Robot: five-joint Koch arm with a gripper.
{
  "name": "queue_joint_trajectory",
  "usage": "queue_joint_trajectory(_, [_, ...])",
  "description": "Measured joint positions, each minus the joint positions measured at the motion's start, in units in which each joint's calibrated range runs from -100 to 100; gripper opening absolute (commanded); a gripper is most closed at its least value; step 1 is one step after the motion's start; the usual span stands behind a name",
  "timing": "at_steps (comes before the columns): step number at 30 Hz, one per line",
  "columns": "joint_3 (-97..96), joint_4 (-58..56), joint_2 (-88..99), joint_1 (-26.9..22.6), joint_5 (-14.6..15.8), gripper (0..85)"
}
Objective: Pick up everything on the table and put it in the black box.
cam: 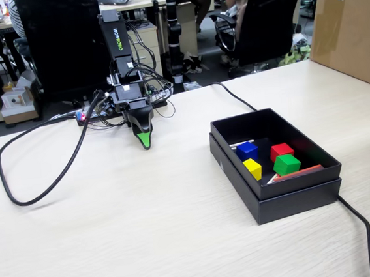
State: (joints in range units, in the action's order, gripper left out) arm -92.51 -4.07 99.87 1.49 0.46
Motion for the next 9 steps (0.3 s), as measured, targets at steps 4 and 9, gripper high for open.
queue_joint_trajectory(4, [-0.1, 0.0, 0.1, 0.0, 0.0, 50.0])
queue_joint_trajectory(9, [0.0, 0.0, 0.0, 0.0, 0.0, 50.0])
